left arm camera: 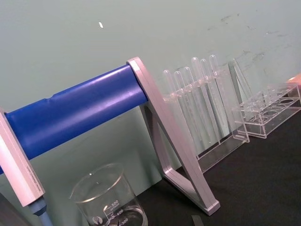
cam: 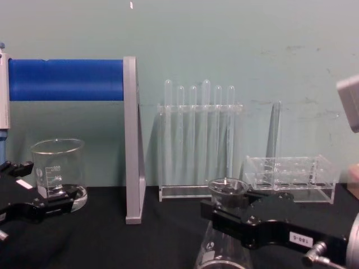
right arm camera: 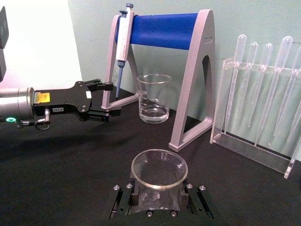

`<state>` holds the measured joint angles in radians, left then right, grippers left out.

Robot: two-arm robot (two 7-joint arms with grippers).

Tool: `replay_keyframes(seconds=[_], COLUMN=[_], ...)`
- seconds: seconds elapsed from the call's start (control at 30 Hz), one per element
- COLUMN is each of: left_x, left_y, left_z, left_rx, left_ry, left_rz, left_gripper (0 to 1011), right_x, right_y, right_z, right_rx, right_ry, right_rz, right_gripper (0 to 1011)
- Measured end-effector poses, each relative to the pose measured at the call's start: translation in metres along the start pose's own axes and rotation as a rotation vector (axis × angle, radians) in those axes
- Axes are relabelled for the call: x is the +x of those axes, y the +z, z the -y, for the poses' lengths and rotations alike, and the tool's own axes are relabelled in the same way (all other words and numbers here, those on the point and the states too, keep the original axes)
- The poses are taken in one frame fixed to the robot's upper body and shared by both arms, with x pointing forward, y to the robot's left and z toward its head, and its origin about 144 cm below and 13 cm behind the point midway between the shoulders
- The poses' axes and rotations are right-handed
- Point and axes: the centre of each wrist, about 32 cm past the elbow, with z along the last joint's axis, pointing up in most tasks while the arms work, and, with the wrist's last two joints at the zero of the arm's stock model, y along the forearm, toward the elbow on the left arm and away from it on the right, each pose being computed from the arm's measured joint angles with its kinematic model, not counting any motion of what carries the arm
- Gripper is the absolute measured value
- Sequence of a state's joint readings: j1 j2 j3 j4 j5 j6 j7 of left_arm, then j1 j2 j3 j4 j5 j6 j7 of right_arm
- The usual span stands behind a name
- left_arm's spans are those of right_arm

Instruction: Grasp the erlenmeyer flask with one hand, shake it three times, then place it back.

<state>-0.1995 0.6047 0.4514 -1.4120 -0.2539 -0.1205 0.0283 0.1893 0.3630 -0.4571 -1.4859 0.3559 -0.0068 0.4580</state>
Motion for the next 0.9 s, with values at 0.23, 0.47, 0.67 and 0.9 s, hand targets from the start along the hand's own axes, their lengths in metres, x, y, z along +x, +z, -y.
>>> replay_keyframes(seconds=[0.23, 0.47, 0.67, 0.9], left_x=[0.0000, 0.0000, 0.0000, 0.0000], left_y=[0.0000, 0.0000, 0.0000, 0.0000], left_z=[0.0000, 0.0000, 0.0000, 0.0000], left_rx=[0.000, 0.000, 0.000, 0.000], left_ry=[0.000, 0.000, 0.000, 0.000], left_rz=[0.000, 0.000, 0.000, 0.000], left_gripper=[1001, 1001, 1001, 1001], right_x=[0.0000, 0.0002, 0.0003, 0.0004], right_y=[0.0001, 0.0003, 0.0003, 0.0005], right_z=[0.0002, 0.0002, 0.0002, 0.0001], right_rx=[-0.001, -0.001, -0.004, -0.003], right_ry=[-0.001, -0.002, -0.003, -0.003], right_rz=[0.000, 0.000, 0.000, 0.001], right_gripper=[450, 450, 594, 812])
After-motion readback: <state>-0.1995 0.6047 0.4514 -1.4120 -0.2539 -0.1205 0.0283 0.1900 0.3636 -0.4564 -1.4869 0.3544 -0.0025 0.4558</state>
